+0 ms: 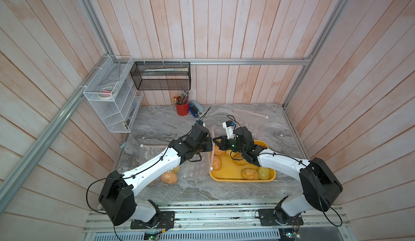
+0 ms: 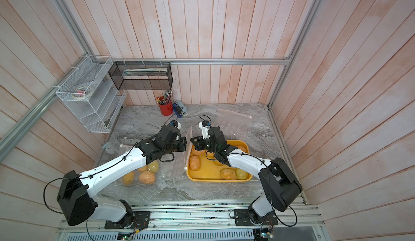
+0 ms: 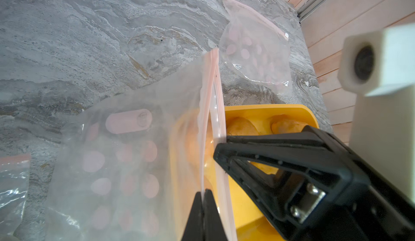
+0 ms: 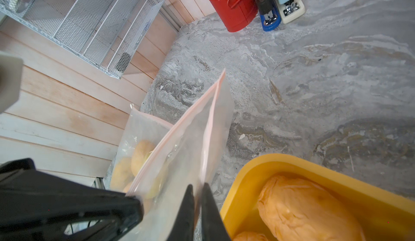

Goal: Put the potatoes into a zipper bag and zip it
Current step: Open the zipper of the food storage bag.

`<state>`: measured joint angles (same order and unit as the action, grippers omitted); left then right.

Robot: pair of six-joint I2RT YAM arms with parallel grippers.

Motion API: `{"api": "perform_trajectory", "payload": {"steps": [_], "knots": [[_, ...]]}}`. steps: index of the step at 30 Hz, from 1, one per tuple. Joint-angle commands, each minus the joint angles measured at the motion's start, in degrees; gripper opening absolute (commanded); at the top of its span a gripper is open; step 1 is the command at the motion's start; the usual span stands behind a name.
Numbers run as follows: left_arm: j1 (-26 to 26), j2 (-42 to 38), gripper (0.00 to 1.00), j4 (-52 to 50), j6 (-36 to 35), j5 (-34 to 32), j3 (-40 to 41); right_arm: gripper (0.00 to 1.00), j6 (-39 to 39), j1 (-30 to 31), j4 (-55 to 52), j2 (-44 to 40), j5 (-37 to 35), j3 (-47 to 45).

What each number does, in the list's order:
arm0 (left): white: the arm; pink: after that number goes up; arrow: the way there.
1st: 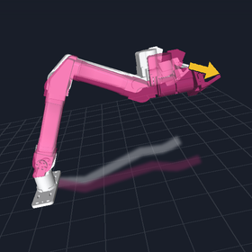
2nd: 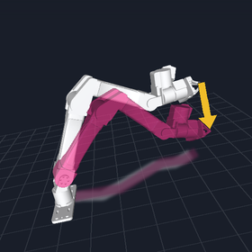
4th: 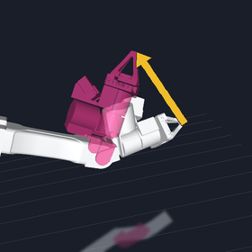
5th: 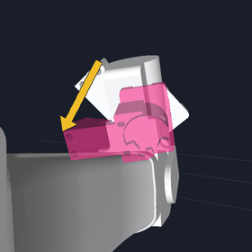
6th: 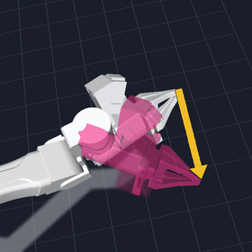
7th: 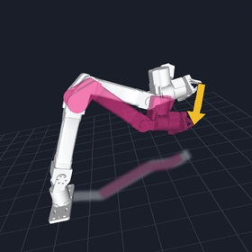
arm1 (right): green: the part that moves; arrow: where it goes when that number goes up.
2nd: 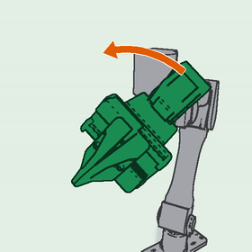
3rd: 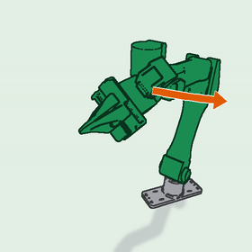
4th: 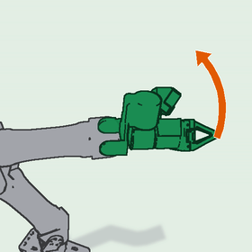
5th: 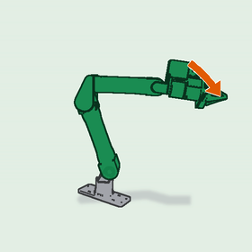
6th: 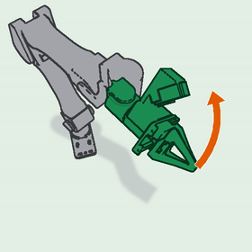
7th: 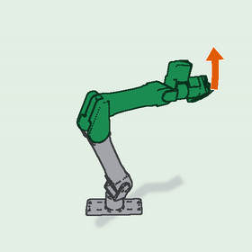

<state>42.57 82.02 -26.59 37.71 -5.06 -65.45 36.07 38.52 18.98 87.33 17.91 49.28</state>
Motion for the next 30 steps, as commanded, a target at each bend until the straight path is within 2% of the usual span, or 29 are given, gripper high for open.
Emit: {"api": "perform_trajectory", "payload": {"steps": [1,8,13,18,22,25,30], "knots": [[0.4,0.2,0.00,-2.6,0.1,-3.7,-1.3,0.00,-1.0,-0.2,-0.3,-0.3,0.0,0.1],[0.3,-0.2,0.00,-12.1,2.1,-14.1,-5.9,0.00,-3.1,-0.2,-2.3,-0.3,-3.1,-1.1],[0.8,-0.7,0.00,-20.5,3.9,-22.1,-10.4,0.00,-5.1,0.0,-5.3,-0.2,-8.2,-1.4],[5.6,1.3,0.00,-31.2,7.4,-33.7,-17.6,0.00,-7.2,1.2,-5.8,-0.1,-10.8,-2.0],[9.7,6.9,0.00,-43.0,14.9,-41.4,-25.6,0.00,-9.4,3.8,-5.9,-0.1,-12.6,-1.4],[9.8,10.9,0.00,-48.1,18.4,-43.3,-29.5,0.00,-10.2,5.0,-5.9,-0.4,-13.5,-1.3],[9.6,16.0,0.00,-46.2,16.0,-39.9,-31.9,0.00,-10.1,5.0,-5.5,-2.7,-14.2,-2.8]]}}
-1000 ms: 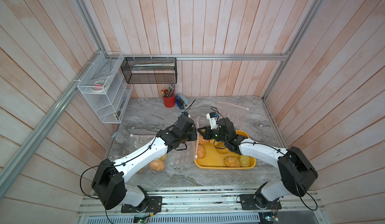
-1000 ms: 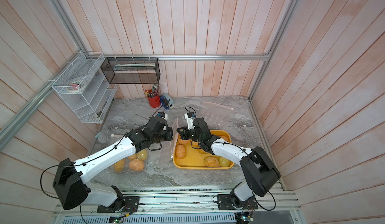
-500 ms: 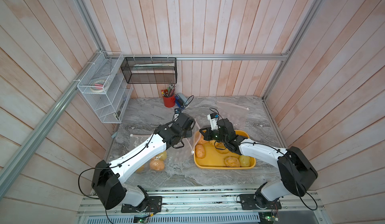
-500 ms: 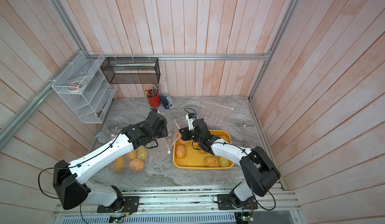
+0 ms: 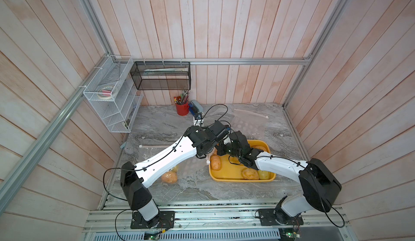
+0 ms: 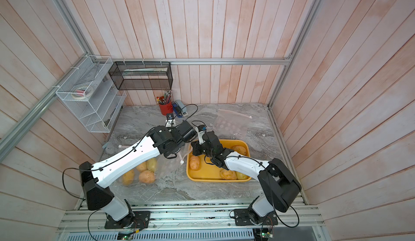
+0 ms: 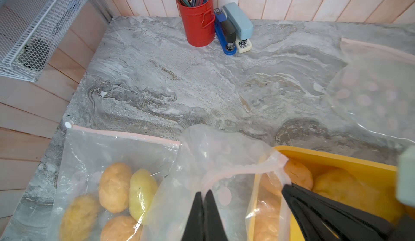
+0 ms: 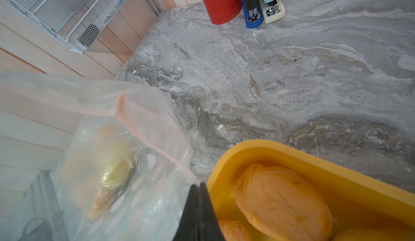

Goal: Put the potatoes into a zipper bag and zip it
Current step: Open the zipper of the food storage bag.

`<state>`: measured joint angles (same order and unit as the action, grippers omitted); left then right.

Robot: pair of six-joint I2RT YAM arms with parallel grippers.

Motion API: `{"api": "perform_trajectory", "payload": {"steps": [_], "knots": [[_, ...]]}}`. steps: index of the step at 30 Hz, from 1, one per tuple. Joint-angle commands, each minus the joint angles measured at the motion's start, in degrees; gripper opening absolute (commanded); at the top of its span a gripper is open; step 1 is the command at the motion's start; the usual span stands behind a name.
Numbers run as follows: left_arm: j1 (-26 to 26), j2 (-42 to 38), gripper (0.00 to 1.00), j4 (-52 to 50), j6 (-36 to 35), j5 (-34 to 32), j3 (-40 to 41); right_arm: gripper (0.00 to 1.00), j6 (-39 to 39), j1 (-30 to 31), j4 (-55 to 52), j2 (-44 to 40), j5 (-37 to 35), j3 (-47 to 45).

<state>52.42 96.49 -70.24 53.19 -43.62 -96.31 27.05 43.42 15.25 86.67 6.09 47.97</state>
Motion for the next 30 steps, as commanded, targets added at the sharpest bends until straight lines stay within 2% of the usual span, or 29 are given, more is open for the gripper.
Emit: {"api": "perform_trajectory", "payload": {"steps": [1,4,9,11,13,22,25,30], "knots": [[-0.3,1.6,0.00,-0.4,-1.1,-0.2,-0.3,0.00,-1.1,0.0,-1.8,-2.5,-2.7,-1.7],[-0.7,1.5,0.00,4.2,-3.2,2.0,2.3,0.00,-1.1,-0.2,-1.7,-3.5,-2.8,-2.5],[-1.2,-1.7,0.00,5.2,-1.6,2.0,4.8,0.00,-0.9,-0.4,-1.3,-3.2,-1.6,-2.5],[-1.6,-3.9,0.00,7.8,-3.1,2.6,6.9,0.04,-0.8,-0.4,-1.4,-3.1,-1.1,-2.3],[-2.1,-5.0,0.00,9.4,-3.7,3.4,8.4,0.09,-0.7,-0.4,-1.4,-3.2,-0.6,-2.2],[-3.9,-3.7,0.00,8.8,-3.0,4.8,8.3,0.48,0.4,-0.4,-0.9,-8.0,0.4,-5.1],[-3.9,-3.3,0.00,8.0,-2.4,4.3,8.0,0.55,1.9,-0.4,-0.6,-10.2,-0.3,-7.0],[-4.4,-3.1,0.00,7.9,-2.1,4.5,8.2,0.57,6.2,0.6,2.1,-11.8,-1.9,-12.7]]}}
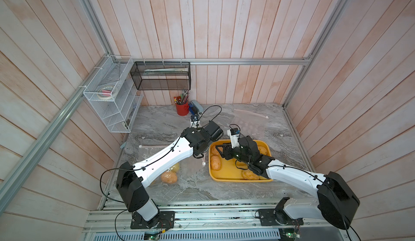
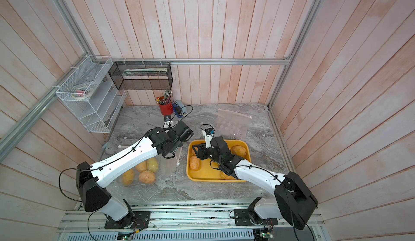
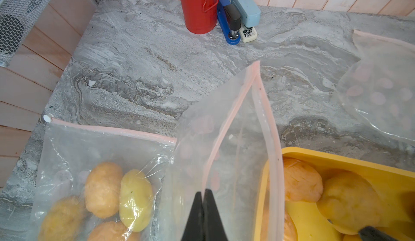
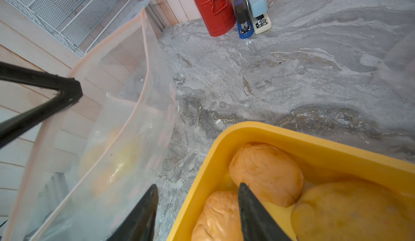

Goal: Put the potatoes into a zipper bag and zip it
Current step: Pick up the potato from the basket.

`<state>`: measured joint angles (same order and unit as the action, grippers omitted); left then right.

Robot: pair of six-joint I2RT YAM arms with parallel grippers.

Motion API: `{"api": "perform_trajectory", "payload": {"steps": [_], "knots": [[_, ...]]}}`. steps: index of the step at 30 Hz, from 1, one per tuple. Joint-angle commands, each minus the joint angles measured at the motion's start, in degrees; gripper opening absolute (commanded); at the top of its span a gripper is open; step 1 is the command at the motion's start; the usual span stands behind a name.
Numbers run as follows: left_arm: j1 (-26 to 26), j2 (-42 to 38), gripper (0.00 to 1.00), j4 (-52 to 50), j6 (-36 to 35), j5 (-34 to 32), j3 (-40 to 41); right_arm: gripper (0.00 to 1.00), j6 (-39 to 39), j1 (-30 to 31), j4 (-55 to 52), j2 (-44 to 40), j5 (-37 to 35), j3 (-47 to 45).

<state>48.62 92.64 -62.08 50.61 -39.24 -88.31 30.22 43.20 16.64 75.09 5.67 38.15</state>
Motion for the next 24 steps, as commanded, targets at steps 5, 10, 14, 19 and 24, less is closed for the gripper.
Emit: {"api": "perform_trajectory", "payload": {"steps": [5,10,14,19,24], "knots": [[-1.0,1.1,0.00,0.1,0.2,0.8,0.4,0.57,5.8,5.4,0.6,3.7,-6.8,-6.4],[-1.0,0.7,0.00,1.1,-0.6,1.7,0.9,0.56,4.7,5.9,0.3,9.3,-6.5,-5.5],[-1.1,0.3,0.00,1.7,-1.2,2.2,1.2,0.57,3.8,6.1,-0.6,12.3,-5.8,-3.2],[-1.2,-0.1,0.00,2.4,-1.8,2.9,1.6,0.80,3.1,6.7,-2.2,14.9,-6.2,-1.1],[-1.3,-0.4,0.00,3.5,-2.5,3.8,2.2,0.78,3.1,6.7,-2.1,16.2,-6.7,-0.7]]}}
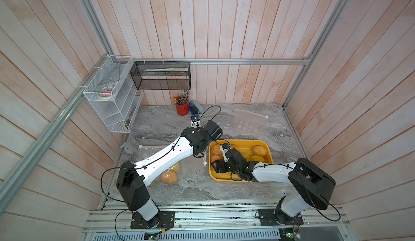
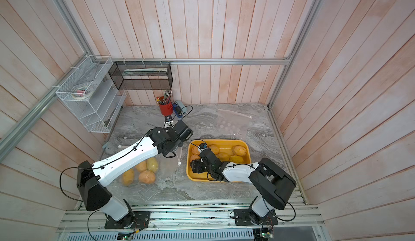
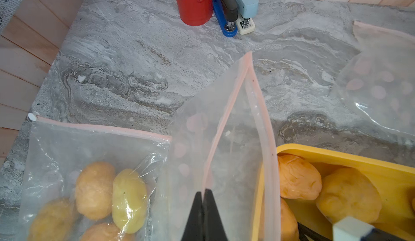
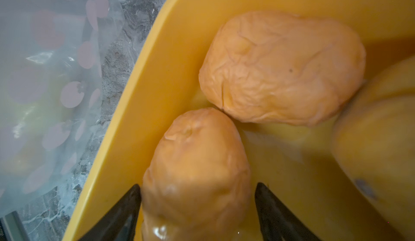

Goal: Put the potatoes into a zipper bag and zip it
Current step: Pick up the potato from the basket.

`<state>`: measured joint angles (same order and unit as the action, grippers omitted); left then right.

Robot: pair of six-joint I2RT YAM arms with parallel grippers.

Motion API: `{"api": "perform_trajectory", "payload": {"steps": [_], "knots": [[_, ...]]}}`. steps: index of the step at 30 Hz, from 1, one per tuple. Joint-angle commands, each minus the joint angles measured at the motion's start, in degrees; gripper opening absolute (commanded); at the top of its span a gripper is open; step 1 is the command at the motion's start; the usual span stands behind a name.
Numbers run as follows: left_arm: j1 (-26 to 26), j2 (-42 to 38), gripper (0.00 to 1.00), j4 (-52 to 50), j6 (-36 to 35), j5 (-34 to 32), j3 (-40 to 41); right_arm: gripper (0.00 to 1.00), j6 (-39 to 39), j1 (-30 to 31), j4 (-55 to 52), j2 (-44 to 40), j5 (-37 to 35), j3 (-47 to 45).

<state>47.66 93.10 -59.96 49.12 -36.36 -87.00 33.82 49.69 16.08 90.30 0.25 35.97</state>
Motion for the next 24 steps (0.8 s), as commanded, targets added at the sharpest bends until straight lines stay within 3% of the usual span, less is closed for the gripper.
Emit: {"api": "perform_trajectory", "payload": {"steps": [1,7,11,19,24], "knots": [[-0.4,-0.9,0.00,1.6,-1.2,1.2,1.0,0.75,-0.6,0.2,-1.7,1.3,-1.3,1.7],[-1.0,-1.9,0.00,5.4,-2.2,4.0,3.8,0.53,-0.5,0.0,-1.7,0.6,-1.9,1.7],[-3.3,-2.6,0.00,11.6,-5.6,13.3,7.1,0.46,-0.5,0.0,-1.8,-2.3,-3.3,0.6],[-2.3,-5.8,0.00,16.9,-9.9,15.9,9.9,0.28,-0.4,0.0,-3.3,-12.4,-8.7,-2.6],[-2.2,-9.0,0.00,21.4,-12.6,18.2,12.9,0.26,0.1,0.0,-1.7,-21.4,-13.0,-6.4]]}}
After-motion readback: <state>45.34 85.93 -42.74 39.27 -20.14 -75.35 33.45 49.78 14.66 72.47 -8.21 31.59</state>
